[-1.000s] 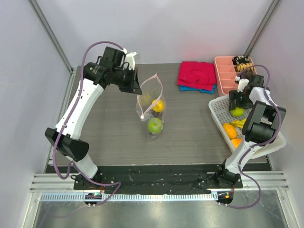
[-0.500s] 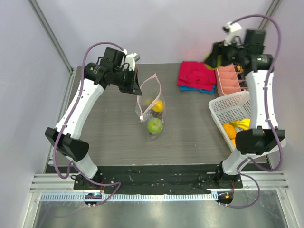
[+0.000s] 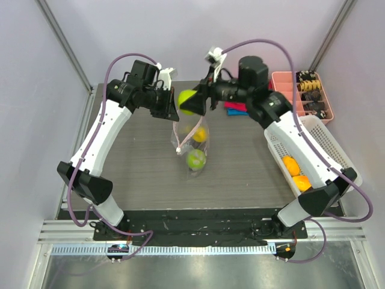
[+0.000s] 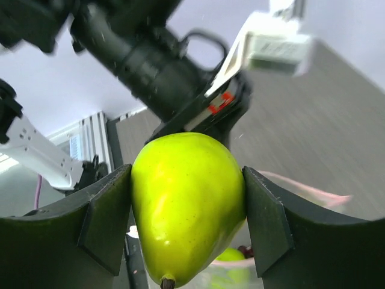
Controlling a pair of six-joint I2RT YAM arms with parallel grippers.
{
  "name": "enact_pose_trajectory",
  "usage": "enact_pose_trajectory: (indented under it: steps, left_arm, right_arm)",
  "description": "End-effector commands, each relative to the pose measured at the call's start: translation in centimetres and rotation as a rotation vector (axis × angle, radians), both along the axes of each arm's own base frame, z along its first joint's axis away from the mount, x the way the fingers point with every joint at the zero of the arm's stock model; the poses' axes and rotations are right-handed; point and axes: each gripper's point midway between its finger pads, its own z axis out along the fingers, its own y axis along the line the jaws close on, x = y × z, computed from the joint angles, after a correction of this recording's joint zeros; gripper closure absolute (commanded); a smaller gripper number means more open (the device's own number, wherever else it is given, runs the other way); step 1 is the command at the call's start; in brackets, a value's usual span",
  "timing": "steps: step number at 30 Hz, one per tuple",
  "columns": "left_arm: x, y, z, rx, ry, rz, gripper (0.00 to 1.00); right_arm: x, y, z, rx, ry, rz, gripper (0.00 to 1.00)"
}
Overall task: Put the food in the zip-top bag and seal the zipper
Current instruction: Place the fake fruit in the zipper food storage bag.
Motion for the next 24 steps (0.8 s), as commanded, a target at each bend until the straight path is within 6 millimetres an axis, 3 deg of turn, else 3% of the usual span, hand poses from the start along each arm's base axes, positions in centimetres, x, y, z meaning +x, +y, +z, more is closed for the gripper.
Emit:
enact_pose_trajectory:
  steps: [1,6,8,9,10,11,12,15,16,18,21,22,24]
  left_arm:
    - [0.0,-0.5,1.7,-0.044,-0.03,-0.014,1.0]
    - [-0.2,-0.7,1.8,-0.064,-0.014,-0.016,1.0]
    - [-0.1,-0.6,1.9,-0.068,-0.013,-0.015,1.0]
    - [-0.1,-0.7,1.9,-0.07,-0.012,-0.015,1.0]
    - [-0.2,-0.6,1.9,-0.07,-0.012,-0.015,1.0]
    - [-0.2,-0.7,1.9,-0.072,-0.011,-0.015,1.0]
    - [-0.2,-0.7,1.8,-0.072,-0.008,-0.016,1.0]
    - [-0.1,-0.6,1.9,-0.068,-0.013,-0.016,1.0]
    - [-0.1,-0.7,1.8,-0.066,-0.014,-0.019,1.0]
    - [0.0,-0.6,1.7,-0.061,-0.011,-0.019,1.0]
    - [0.0,-0.6,1.7,-0.062,-0.015,-0.02,1.0]
    - [0.0,-0.7,1.7,-0.063,-0.013,-0.02,1.0]
    - [0.0,-0.7,1.8,-0.065,-0.017,-0.02,1.0]
  right_arm:
    - [1.0,1.3,-2.7,-0.042,-0.028,-0.049,0.57]
    - [2.0,1.2,-6.4,-0.126,-0.032,-0.11,0.52]
    - [2.1,0.9,-7.3,-0.159,-0.024,-0.129,0.32]
    - [2.1,0.8,-7.4,-0.176,-0.037,-0.132,0.24]
    - [2.1,0.7,-7.4,-0.181,-0.033,-0.138,0.1]
    - [1.9,0.5,-7.5,-0.189,-0.024,-0.137,0.05]
    - [1.7,0.3,-7.1,-0.189,-0.026,-0.137,0.0]
    - [0.5,-0.5,-4.8,-0.165,-0.052,-0.138,0.0]
    - [0.4,-1.3,-3.5,-0.152,-0.074,-0.153,0.0]
    - [0.5,-2.7,-3.2,-0.167,-0.058,-0.175,0.0]
    - [2.6,-7.2,-3.4,-0.194,-0.003,-0.251,0.0]
    - [4.3,-10.5,-3.4,-0.199,0.017,-0.325,0.0]
    - [4.7,-13.8,-5.0,-0.267,0.048,-0.354,0.0]
